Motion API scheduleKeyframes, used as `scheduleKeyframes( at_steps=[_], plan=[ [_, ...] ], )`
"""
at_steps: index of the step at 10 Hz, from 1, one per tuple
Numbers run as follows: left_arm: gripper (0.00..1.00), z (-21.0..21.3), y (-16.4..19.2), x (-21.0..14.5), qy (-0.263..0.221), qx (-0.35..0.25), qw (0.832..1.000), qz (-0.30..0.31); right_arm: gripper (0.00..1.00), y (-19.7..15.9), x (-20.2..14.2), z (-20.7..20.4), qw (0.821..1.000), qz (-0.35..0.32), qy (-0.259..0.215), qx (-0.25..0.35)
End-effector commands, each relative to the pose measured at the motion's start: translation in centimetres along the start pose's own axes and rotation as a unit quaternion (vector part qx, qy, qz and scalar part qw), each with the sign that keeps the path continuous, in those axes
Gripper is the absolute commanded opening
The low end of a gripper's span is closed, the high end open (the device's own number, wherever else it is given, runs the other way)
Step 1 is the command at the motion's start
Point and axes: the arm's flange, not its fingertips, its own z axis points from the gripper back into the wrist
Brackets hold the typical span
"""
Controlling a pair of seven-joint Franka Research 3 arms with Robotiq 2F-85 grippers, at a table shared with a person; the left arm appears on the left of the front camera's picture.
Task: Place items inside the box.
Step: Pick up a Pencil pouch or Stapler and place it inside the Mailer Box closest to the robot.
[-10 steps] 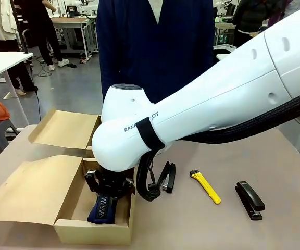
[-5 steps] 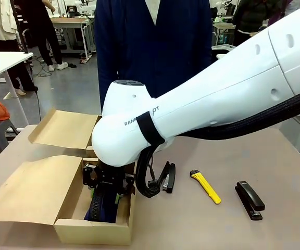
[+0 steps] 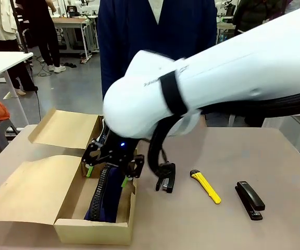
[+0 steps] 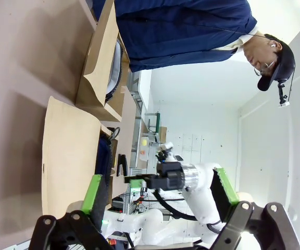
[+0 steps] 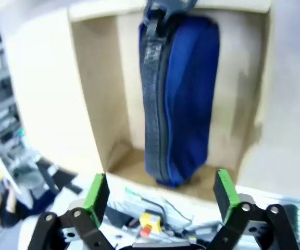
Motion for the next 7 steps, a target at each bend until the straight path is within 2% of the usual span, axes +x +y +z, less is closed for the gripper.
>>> scheduleKeyframes(
  at_steps=[1, 3, 4, 5, 7],
  plan=[
    [1.00, -0.1, -0.1, -0.3, 0.001, -0.007, 1.000, -0.009, 1.00, 1.1, 1.5, -2.7, 0.999, -0.030, -0.003, -0.017],
    [1.00, -0.1, -0.1, -0.3, 0.001, -0.007, 1.000, -0.009, 1.00, 1.1, 1.5, -2.7, 0.999, -0.030, -0.003, -0.017],
    [1.00, -0.1, -0.1, -0.3, 0.001, -0.007, 1.000, -0.009, 1.00, -0.4, -0.3, 0.0, 1.000, -0.004, -0.001, -0.005],
    [1.00, -0.1, -0.1, -0.3, 0.001, -0.007, 1.000, -0.009, 1.00, -1.5, 1.0, 1.7, 0.999, -0.018, 0.004, 0.048],
    [1.00, -0.1, -0.1, -0.3, 0.001, -0.007, 1.000, -0.009, 1.00, -6.0, -0.1, 5.8, 0.994, -0.002, 0.053, 0.094]
  ],
)
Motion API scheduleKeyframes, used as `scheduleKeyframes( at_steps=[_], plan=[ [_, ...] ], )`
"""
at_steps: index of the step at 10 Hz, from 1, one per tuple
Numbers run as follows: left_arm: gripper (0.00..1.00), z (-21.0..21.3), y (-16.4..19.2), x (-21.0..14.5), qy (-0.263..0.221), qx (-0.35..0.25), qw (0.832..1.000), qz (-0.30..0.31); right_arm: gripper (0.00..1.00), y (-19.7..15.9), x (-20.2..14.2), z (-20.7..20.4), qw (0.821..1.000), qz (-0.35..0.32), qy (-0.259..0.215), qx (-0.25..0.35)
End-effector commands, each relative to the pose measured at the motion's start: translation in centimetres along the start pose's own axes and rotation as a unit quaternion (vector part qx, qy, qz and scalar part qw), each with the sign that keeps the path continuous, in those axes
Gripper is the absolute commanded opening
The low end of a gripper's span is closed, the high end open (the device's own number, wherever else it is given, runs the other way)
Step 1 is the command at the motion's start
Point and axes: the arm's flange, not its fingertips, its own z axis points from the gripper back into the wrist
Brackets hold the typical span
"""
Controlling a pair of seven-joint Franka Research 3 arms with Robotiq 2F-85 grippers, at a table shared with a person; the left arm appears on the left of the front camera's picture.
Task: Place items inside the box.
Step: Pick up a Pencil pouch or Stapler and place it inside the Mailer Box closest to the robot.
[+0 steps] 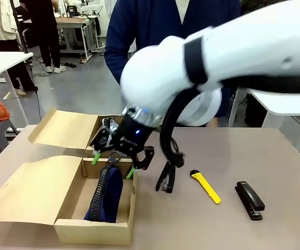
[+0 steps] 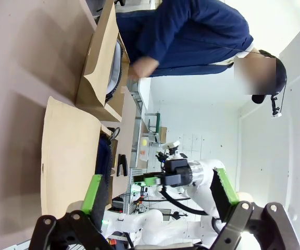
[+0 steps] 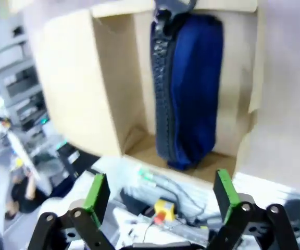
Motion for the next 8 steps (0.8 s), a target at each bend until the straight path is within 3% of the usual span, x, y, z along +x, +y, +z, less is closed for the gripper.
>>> scheduleKeyframes(
  at_steps=[1, 3, 5, 6, 8],
  plan=[
    [1.00, -0.1, -0.1, -0.3, 0.001, -0.007, 1.000, -0.009, 1.00, -6.4, -2.6, 5.3, 0.998, -0.003, 0.051, 0.044],
    [1.00, -0.1, -0.1, -0.3, 0.001, -0.007, 1.000, -0.009, 1.00, -10.1, -5.3, 7.9, 0.994, 0.002, 0.042, 0.099],
    [1.00, -0.1, -0.1, -0.3, 0.001, -0.007, 1.000, -0.009, 1.00, -9.3, -4.5, 6.6, 0.995, 0.018, 0.068, 0.074],
    [1.00, -0.1, -0.1, -0.3, 0.001, -0.007, 1.000, -0.009, 1.00, -9.0, -5.1, 6.5, 0.990, 0.051, 0.106, 0.078],
    [1.00, -0.1, -0.1, -0.3, 0.001, -0.007, 1.000, -0.009, 1.00, -9.0, -5.4, 6.5, 0.991, 0.044, 0.105, 0.065]
  ],
)
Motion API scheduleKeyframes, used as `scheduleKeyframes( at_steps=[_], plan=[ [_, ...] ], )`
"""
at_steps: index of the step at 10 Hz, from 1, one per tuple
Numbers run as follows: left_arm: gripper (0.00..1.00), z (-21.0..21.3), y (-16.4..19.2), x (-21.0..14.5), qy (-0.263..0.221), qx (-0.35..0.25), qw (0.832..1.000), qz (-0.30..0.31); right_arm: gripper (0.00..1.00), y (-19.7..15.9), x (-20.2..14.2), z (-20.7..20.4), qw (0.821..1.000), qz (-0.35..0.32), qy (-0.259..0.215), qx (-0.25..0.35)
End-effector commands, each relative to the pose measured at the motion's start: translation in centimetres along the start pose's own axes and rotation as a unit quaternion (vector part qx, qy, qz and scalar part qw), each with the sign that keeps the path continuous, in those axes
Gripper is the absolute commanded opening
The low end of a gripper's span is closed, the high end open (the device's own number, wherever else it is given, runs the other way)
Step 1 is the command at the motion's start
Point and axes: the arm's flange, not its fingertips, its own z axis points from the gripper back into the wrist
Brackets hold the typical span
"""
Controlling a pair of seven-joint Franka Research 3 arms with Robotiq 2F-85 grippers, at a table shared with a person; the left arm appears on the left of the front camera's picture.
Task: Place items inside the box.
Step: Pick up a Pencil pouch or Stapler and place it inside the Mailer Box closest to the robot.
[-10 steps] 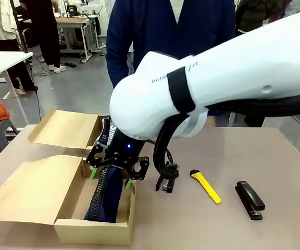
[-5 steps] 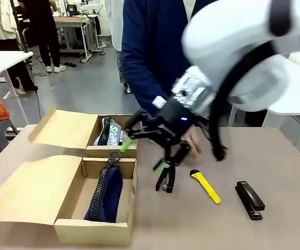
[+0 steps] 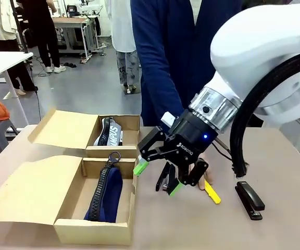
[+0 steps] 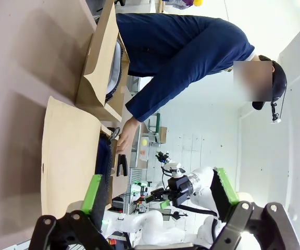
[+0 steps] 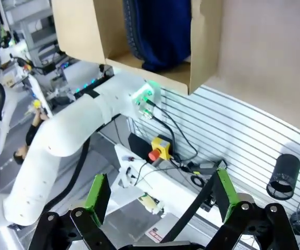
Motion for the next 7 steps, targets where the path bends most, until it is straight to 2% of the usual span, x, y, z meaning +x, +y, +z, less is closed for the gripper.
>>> scheduleKeyframes(
  at_steps=[1, 5, 7],
  plan=[
    [1.00, -0.1, -0.1, -0.3, 0.001, -0.007, 1.000, -0.009, 1.00, 0.1, 0.7, 0.6, 1.000, 0.013, 0.001, 0.004],
    [1.00, -0.1, -0.1, -0.3, 0.001, -0.007, 1.000, -0.009, 1.00, 0.4, 0.9, 0.5, 1.000, 0.016, -0.004, 0.012],
    [1.00, -0.1, -0.1, -0.3, 0.001, -0.007, 1.000, -0.009, 1.00, -0.6, 0.7, 2.3, 0.999, 0.018, -0.025, 0.040]
  ],
)
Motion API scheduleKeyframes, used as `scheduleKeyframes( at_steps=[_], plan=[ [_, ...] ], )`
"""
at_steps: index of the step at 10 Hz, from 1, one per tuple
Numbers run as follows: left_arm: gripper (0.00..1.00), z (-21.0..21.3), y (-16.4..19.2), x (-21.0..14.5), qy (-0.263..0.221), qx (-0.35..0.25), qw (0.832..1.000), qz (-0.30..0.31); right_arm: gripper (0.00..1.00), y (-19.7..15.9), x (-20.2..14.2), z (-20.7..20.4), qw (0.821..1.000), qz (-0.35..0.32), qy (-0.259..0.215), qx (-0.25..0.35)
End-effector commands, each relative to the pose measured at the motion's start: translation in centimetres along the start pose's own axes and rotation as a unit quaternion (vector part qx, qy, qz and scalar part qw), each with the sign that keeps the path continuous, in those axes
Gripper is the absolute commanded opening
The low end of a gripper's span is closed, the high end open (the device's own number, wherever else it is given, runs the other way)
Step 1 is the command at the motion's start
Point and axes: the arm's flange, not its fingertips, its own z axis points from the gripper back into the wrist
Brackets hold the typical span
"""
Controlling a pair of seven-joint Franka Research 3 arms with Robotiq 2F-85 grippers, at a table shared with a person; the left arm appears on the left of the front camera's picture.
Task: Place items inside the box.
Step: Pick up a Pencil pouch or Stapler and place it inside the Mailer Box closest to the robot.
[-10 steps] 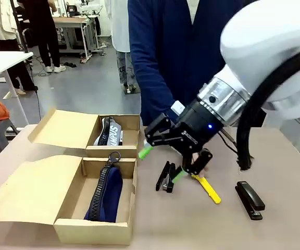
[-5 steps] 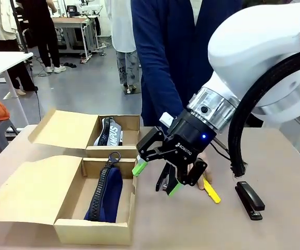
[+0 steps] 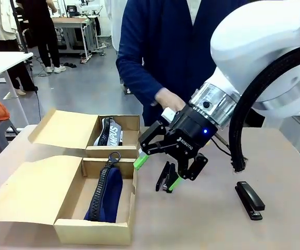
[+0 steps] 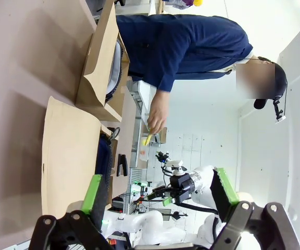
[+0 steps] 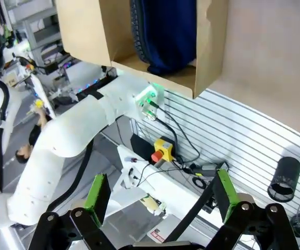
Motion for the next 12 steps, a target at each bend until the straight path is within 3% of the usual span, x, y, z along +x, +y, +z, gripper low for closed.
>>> scheduleKeyframes(
  at_steps=[1, 2, 3, 5, 7, 9, 10, 11, 12],
  plan=[
    [1.00, -0.1, -0.1, -0.3, 0.001, -0.007, 1.000, -0.009, 1.00, -2.8, -0.2, 3.9, 0.997, 0.004, -0.049, 0.057],
    [1.00, -0.1, -0.1, -0.3, 0.001, -0.007, 1.000, -0.009, 1.00, -5.9, -0.5, 7.7, 0.991, 0.011, -0.067, 0.111],
    [1.00, -0.1, -0.1, -0.3, 0.001, -0.007, 1.000, -0.009, 1.00, -9.5, -1.2, 11.4, 0.979, 0.037, -0.051, 0.196],
    [1.00, -0.1, -0.1, -0.3, 0.001, -0.007, 1.000, -0.009, 1.00, -18.2, -3.6, 17.5, 0.921, 0.070, -0.098, 0.371],
    [1.00, -0.1, -0.1, -0.3, 0.001, -0.007, 1.000, -0.009, 1.00, -27.0, -5.6, 19.3, 0.853, 0.118, -0.136, 0.490],
    [1.00, -0.1, -0.1, -0.3, 0.001, -0.007, 1.000, -0.009, 1.00, -36.6, -8.6, 16.5, 0.803, 0.142, -0.194, 0.545],
    [1.00, -0.1, -0.1, -0.3, 0.001, -0.007, 1.000, -0.009, 1.00, -40.3, -10.0, 13.6, 0.799, 0.131, -0.227, 0.541],
    [1.00, -0.1, -0.1, -0.3, 0.001, -0.007, 1.000, -0.009, 1.00, -41.5, -10.9, 12.1, 0.812, 0.129, -0.241, 0.515],
    [1.00, -0.1, -0.1, -0.3, 0.001, -0.007, 1.000, -0.009, 1.00, -41.5, -11.7, 9.1, 0.847, 0.125, -0.257, 0.448]
  ],
)
